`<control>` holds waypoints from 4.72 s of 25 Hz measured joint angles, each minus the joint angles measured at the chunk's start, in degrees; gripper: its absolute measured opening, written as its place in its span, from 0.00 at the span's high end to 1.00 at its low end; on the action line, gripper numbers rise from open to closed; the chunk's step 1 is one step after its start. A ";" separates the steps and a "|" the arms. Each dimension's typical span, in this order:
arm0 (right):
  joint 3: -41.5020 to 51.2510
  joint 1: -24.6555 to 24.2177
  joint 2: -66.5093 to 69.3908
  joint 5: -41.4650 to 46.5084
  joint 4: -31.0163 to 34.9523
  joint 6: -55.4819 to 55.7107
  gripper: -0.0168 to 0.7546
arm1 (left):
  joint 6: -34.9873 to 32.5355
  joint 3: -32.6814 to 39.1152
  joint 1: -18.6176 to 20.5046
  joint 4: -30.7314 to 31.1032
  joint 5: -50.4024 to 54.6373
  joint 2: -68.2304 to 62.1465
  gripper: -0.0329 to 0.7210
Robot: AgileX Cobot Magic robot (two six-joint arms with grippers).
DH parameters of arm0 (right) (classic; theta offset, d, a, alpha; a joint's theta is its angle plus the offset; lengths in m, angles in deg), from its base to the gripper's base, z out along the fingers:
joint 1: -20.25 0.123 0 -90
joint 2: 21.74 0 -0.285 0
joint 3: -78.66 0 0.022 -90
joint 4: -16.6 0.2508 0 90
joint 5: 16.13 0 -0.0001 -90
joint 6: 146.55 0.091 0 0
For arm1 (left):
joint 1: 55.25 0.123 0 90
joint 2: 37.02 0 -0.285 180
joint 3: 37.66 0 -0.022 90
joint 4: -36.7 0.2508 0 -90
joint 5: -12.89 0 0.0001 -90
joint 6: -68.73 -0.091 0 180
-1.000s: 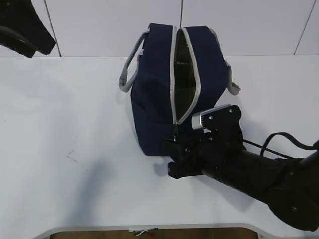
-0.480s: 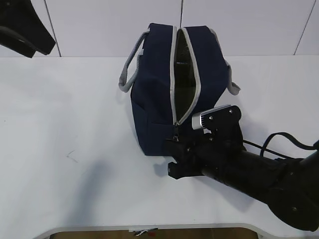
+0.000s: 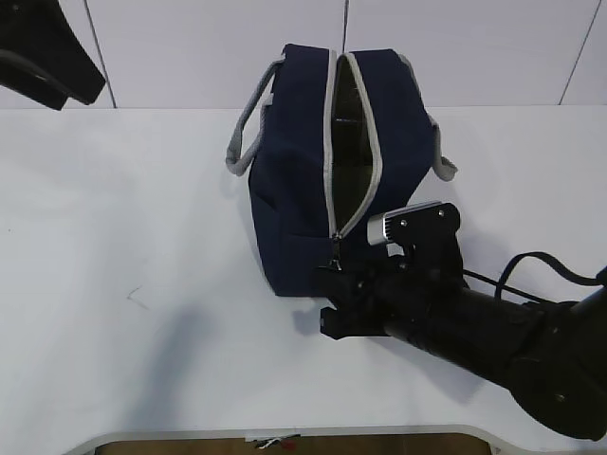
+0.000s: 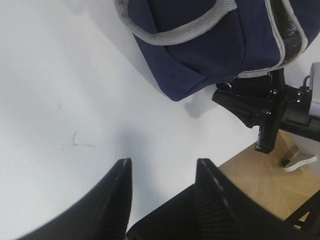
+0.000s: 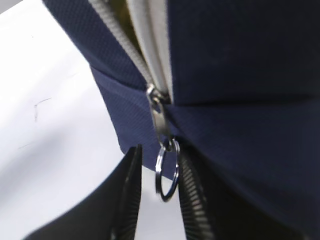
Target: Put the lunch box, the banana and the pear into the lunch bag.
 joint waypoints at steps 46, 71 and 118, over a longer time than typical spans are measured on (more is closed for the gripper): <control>0.20 0.00 -1.00 2.67 0.00 0.38 0.84 | 0.00 0.00 0.00 0.00 0.00 0.00 0.54; 0.45 0.00 -12.08 17.53 -0.79 5.05 0.96 | 0.00 0.23 0.00 2.64 0.00 0.00 0.54; -32.30 0.09 -25.96 67.46 -8.10 16.57 0.96 | -62.63 32.65 -10.15 -42.79 -39.98 -3.66 0.37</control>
